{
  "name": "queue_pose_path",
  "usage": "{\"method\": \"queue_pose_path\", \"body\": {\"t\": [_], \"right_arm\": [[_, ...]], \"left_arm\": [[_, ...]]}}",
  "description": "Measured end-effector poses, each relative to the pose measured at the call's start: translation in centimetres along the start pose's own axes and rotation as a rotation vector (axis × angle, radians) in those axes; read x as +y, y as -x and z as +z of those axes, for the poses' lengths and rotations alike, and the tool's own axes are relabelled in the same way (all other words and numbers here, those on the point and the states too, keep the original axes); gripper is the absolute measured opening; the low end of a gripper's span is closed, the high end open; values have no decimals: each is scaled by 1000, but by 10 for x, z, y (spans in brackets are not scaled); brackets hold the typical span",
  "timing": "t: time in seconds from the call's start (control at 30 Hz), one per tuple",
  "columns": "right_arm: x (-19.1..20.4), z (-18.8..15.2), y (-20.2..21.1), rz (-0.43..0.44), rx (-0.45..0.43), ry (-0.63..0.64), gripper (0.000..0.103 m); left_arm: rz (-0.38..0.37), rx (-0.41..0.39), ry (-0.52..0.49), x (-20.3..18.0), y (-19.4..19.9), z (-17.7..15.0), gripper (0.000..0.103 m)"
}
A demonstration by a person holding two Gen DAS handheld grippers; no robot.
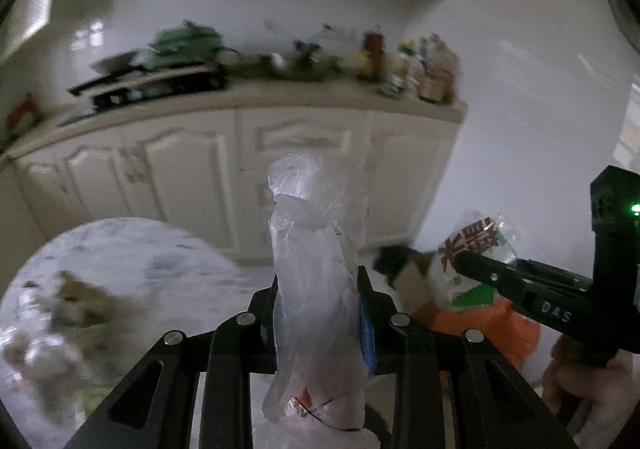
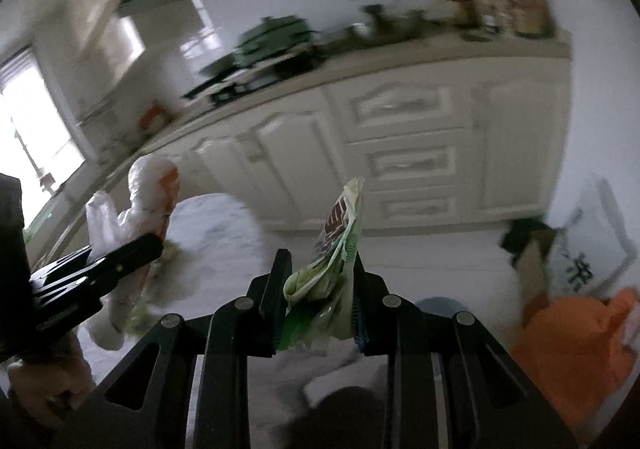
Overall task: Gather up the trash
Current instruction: 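Carry both items to the blue bin and release them inside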
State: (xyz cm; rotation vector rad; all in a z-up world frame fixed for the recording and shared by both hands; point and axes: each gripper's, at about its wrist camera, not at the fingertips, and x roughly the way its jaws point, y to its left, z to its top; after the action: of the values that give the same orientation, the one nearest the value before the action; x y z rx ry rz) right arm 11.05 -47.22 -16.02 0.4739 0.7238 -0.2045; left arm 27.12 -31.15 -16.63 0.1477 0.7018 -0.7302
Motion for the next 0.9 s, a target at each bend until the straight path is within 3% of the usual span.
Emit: {"method": "queue_pose_path", "body": {"t": [0.3, 0.6, 0.63, 0.7, 0.73, 0.77, 0.8, 0.87, 0.9], "right_arm": [[-95, -10, -58, -79, 109, -138, 27], [-155, -20, -139, -90, 242, -239, 29], [-162, -22, -147, -100, 258, -249, 29], [-172, -24, -156, -109, 274, -276, 34], [-176, -26, -159, -111, 277, -292, 39], [-180, -26, -160, -114, 280, -304, 52], [-182, -28, -160, -114, 280, -315, 64], [-185, -29, -157, -111, 270, -326, 74], [-186, -30, -155, -120, 265, -333, 88]], "left_arm": [[-90, 209, -24, -56, -118, 6, 25], [-111, 417, 10, -60, -249, 30, 30], [-106, 435, 13, -53, -270, 45, 35], [-73, 448, 20, -51, -284, 50, 54], [-57, 446, 22, -50, -299, 60, 72], [-44, 430, 27, -48, -299, 64, 82], [-39, 413, 31, -48, -298, 65, 84], [-7, 389, 22, -48, -292, 68, 96], [17, 375, 15, -48, -289, 70, 98]]}}
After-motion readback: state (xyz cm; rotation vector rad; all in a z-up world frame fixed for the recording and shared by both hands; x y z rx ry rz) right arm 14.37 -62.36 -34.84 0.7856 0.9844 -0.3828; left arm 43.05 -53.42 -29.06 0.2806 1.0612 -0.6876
